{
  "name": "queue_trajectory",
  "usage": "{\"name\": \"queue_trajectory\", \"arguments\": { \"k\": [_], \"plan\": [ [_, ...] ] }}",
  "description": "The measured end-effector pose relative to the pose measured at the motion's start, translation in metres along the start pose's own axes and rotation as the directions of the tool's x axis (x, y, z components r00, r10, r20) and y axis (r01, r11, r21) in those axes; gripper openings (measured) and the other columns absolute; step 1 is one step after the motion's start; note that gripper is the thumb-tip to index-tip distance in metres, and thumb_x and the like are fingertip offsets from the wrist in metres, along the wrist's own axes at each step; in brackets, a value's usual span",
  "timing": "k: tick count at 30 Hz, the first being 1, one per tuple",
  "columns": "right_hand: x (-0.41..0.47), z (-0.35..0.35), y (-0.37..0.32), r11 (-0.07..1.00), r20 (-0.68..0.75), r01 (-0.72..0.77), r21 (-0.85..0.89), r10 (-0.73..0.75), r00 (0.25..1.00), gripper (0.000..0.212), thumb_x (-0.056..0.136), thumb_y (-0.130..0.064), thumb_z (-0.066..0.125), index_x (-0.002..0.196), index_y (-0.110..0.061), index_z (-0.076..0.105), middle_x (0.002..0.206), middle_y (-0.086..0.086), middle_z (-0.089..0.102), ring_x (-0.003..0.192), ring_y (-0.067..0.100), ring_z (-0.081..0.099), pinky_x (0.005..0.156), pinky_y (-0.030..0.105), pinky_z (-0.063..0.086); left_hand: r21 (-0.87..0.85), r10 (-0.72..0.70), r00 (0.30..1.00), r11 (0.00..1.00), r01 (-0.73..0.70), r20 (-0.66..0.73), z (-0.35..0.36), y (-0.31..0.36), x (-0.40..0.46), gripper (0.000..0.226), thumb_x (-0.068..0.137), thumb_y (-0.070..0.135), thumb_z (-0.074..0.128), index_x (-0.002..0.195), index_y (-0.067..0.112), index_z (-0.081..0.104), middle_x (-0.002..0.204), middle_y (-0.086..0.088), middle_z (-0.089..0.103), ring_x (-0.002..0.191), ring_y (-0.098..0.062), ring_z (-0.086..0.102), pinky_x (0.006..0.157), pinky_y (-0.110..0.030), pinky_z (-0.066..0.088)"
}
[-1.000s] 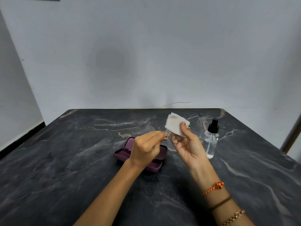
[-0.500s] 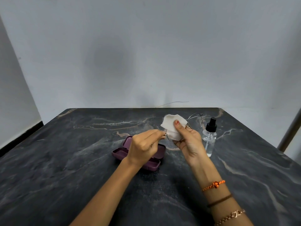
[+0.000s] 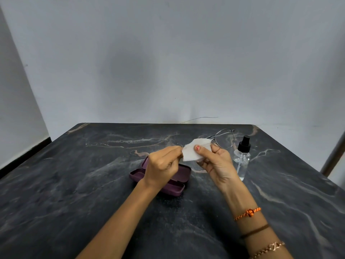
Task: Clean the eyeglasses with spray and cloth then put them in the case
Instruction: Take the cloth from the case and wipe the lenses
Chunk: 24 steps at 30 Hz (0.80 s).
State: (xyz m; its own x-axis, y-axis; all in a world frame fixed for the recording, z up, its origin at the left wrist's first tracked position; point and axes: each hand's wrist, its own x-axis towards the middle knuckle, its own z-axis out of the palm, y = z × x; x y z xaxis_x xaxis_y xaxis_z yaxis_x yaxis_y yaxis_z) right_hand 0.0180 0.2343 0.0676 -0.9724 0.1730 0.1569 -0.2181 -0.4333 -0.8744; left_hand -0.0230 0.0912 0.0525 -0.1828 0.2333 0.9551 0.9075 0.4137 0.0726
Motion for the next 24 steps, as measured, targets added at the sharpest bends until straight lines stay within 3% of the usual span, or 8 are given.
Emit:
{"name": "queue_trajectory", "arguments": {
  "k": [2, 5, 9, 13, 16, 18, 21, 24],
  "plan": [
    [0.000, -0.004, -0.003, 0.995, -0.011, 0.017, -0.102, -0.018, 1.000, 0.016, 0.058, -0.009, 0.071, 0.073, -0.009, 0.068, 0.062, -0.002, 0.073, 0.060, 0.006, 0.069, 0.049, 0.017, 0.053, -0.007, -0.004, 1.000, 1.000, 0.004, 0.006, -0.001, 0.002, 0.001, 0.028, 0.071, -0.012, 0.042, 0.062, -0.007, 0.067, 0.054, -0.010, 0.063, 0.048, -0.017, 0.056, 0.046, -0.018, 0.043],
    [-0.001, -0.006, -0.005, 0.993, -0.044, 0.010, -0.120, -0.015, 0.999, 0.006, 0.072, 0.000, 0.065, 0.073, -0.006, 0.066, 0.057, -0.002, 0.071, 0.057, 0.006, 0.067, 0.048, 0.018, 0.053, -0.035, 0.000, 1.000, 0.999, 0.000, 0.024, 0.001, 0.003, 0.001, 0.023, 0.074, -0.011, 0.048, 0.064, -0.006, 0.069, 0.057, -0.009, 0.066, 0.056, -0.010, 0.057, 0.061, -0.002, 0.040],
    [-0.002, -0.002, -0.001, 0.997, -0.129, -0.015, 0.076, 0.025, 0.991, 0.017, 0.081, 0.002, 0.052, 0.070, -0.005, 0.061, 0.053, -0.001, 0.068, 0.053, 0.010, 0.064, 0.045, 0.020, 0.053, -0.047, 0.007, 1.000, 0.999, -0.006, 0.017, 0.002, 0.002, -0.002, 0.013, 0.063, -0.017, 0.068, 0.070, -0.007, 0.071, 0.065, -0.011, 0.071, 0.061, -0.016, 0.068, 0.064, -0.014, 0.052],
    [-0.001, 0.004, 0.004, 0.938, -0.141, -0.017, 0.345, 0.070, 0.987, 0.018, 0.084, 0.002, 0.050, 0.072, -0.007, 0.061, 0.062, 0.004, 0.069, 0.057, 0.012, 0.066, 0.050, 0.020, 0.054, -0.056, 0.025, 0.999, 0.998, -0.024, 0.021, 0.002, 0.003, -0.002, 0.014, 0.060, -0.018, 0.069, 0.069, -0.007, 0.071, 0.063, -0.010, 0.070, 0.060, -0.016, 0.067, 0.062, -0.014, 0.052],
    [-0.002, 0.008, 0.010, 0.965, -0.066, -0.019, 0.262, 0.037, 0.997, 0.014, 0.084, 0.000, 0.053, 0.076, -0.006, 0.063, 0.062, 0.002, 0.072, 0.057, 0.008, 0.067, 0.049, 0.017, 0.053, -0.012, 0.007, 0.999, 1.000, -0.007, 0.039, 0.004, 0.004, -0.002, 0.019, 0.058, -0.024, 0.061, 0.060, -0.006, 0.067, 0.050, -0.010, 0.061, 0.049, -0.011, 0.053, 0.048, -0.015, 0.045],
    [-0.002, 0.007, 0.009, 0.980, -0.025, -0.009, 0.199, 0.014, 1.000, 0.015, 0.083, 0.002, 0.053, 0.077, -0.006, 0.064, 0.061, 0.001, 0.072, 0.058, 0.007, 0.068, 0.049, 0.017, 0.052, 0.016, -0.004, 0.999, 1.000, 0.004, 0.040, 0.004, 0.004, -0.001, 0.021, 0.059, -0.024, 0.055, 0.057, -0.006, 0.065, 0.047, -0.009, 0.056, 0.049, -0.010, 0.044, 0.046, -0.017, 0.037],
    [0.001, 0.001, 0.006, 0.999, 0.022, -0.003, 0.053, 0.002, 1.000, 0.017, 0.079, 0.009, 0.054, 0.079, -0.005, 0.064, 0.063, -0.001, 0.073, 0.061, 0.007, 0.069, 0.050, 0.018, 0.054, 0.004, 0.000, 1.000, 1.000, 0.000, 0.022, -0.001, 0.002, 0.000, 0.023, 0.069, -0.015, 0.049, 0.065, -0.007, 0.070, 0.058, -0.012, 0.067, 0.057, -0.012, 0.058, 0.051, -0.018, 0.047],
    [0.001, -0.005, 0.002, 0.991, 0.025, 0.015, -0.131, -0.012, 1.000, 0.020, 0.074, 0.011, 0.059, 0.072, -0.007, 0.067, 0.060, -0.003, 0.071, 0.059, 0.007, 0.067, 0.053, 0.019, 0.055, -0.025, -0.016, 1.000, 1.000, 0.015, -0.026, -0.004, -0.001, 0.002, 0.016, 0.065, -0.020, 0.061, 0.067, -0.008, 0.070, 0.063, -0.012, 0.070, 0.067, -0.013, 0.062, 0.059, -0.017, 0.052]
  ]
}}
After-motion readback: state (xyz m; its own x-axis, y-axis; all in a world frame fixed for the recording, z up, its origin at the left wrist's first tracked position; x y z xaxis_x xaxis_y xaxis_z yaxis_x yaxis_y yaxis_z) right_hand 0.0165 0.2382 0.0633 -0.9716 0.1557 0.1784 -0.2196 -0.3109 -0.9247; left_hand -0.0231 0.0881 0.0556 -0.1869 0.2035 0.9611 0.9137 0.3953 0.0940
